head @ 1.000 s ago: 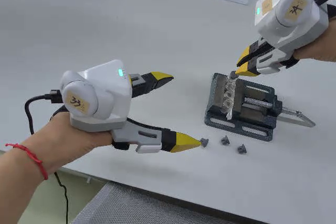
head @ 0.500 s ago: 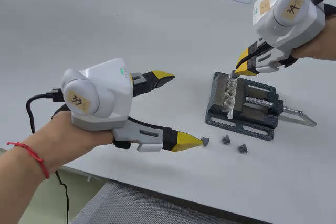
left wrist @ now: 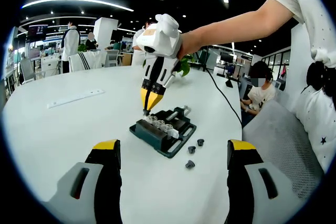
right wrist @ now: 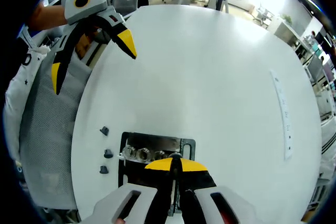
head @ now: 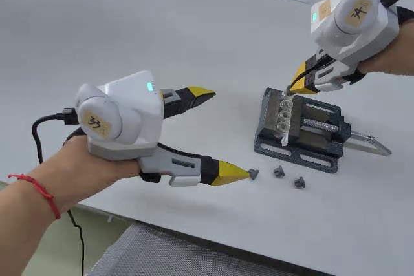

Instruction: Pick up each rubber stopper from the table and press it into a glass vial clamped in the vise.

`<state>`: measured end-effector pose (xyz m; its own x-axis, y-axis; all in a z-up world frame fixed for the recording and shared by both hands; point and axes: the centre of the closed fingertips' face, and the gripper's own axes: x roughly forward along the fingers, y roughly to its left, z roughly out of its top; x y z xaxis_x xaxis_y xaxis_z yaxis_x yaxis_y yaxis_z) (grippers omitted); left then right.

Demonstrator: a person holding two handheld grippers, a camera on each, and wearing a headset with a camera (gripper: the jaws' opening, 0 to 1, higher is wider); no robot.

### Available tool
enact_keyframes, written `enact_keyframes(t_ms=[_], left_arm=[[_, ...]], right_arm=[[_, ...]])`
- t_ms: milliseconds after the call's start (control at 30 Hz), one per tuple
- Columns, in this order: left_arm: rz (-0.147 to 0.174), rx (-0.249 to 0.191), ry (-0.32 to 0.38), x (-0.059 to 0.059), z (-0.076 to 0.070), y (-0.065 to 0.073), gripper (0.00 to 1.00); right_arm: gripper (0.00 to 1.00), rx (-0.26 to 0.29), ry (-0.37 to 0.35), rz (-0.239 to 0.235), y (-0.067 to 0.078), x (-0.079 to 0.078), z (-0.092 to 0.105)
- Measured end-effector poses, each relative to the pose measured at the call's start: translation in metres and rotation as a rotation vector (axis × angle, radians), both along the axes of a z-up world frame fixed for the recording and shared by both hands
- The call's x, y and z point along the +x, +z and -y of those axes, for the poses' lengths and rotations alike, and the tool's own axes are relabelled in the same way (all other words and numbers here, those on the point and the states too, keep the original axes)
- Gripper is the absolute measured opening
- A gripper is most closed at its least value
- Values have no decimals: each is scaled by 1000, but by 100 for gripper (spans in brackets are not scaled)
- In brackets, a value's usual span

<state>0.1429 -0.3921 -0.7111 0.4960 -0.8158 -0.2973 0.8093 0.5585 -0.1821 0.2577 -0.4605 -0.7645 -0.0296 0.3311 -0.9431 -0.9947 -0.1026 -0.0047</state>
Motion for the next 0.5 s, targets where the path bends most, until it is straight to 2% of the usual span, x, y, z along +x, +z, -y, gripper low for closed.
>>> enact_keyframes(t_ms=[500], left_arm=[[-3, 1, -6, 0, 2, -1, 82]], right_arm=[[0, -12, 10, -12, -1, 0, 1]])
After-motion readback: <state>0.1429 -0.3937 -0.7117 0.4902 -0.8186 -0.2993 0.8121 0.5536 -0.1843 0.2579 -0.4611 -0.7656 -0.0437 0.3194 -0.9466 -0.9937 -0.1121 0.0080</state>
